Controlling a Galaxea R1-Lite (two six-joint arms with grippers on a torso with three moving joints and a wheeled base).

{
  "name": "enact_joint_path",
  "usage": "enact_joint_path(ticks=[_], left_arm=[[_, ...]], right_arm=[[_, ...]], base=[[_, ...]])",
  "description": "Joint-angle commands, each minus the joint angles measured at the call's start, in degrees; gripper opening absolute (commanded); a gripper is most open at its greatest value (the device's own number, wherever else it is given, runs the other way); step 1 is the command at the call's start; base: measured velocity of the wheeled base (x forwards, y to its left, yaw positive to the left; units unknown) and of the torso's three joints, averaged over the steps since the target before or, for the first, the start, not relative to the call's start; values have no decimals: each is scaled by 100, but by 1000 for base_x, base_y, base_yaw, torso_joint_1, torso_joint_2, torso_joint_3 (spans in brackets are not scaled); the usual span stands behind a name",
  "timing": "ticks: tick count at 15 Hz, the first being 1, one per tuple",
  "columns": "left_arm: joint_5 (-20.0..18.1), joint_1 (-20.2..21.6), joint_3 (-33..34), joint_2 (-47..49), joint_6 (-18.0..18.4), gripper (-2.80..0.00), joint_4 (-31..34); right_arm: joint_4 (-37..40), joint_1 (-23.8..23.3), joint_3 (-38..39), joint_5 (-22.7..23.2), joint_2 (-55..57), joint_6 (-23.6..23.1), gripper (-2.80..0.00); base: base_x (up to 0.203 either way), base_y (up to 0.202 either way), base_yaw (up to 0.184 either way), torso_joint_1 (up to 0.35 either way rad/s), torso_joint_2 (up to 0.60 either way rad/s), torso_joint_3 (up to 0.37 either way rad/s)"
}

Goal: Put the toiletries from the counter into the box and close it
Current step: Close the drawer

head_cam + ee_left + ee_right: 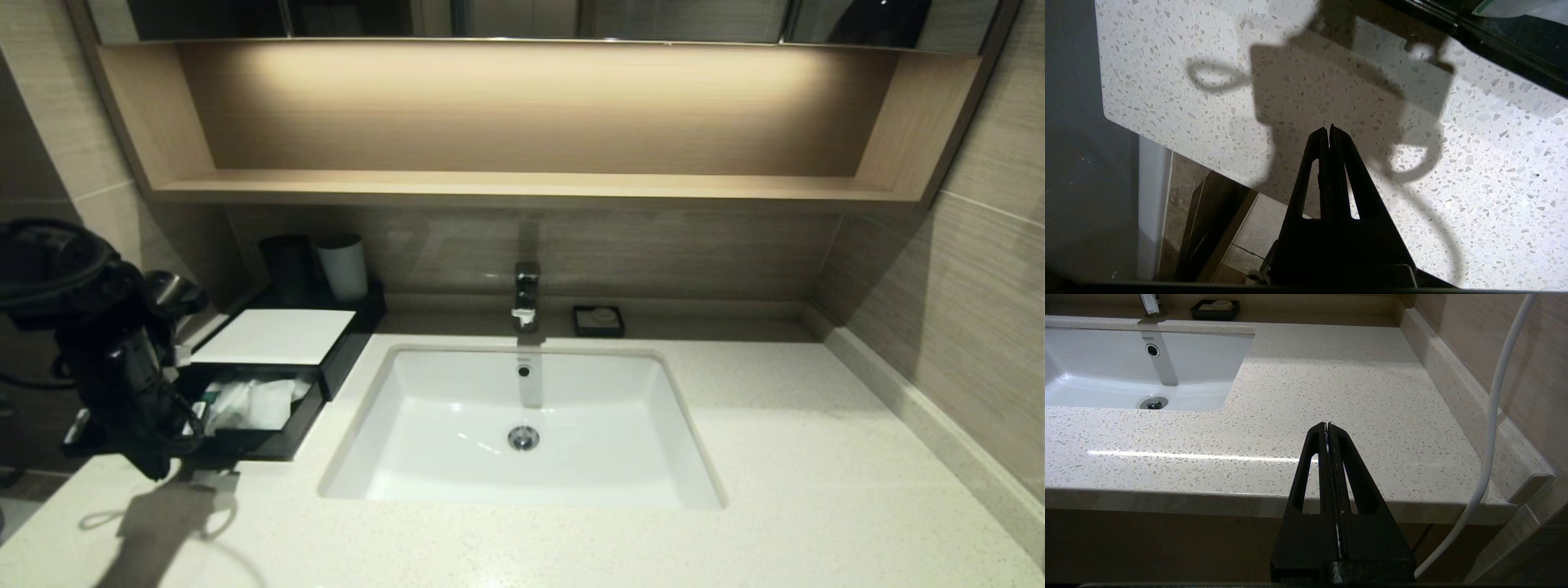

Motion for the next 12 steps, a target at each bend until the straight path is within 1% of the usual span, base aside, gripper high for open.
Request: enact_joint_path(ticks=[1,12], left_arm=[[10,-14,-14,154,-8,-280,-41],[-8,-53,-94,268,-8,-280,-213]], right_arm=[[0,1,11,0,-9,-4,-280],[0,1,11,0,-9,-4,-280]], base=[[0,0,0,0,0,0],[0,0,0,0,0,0]])
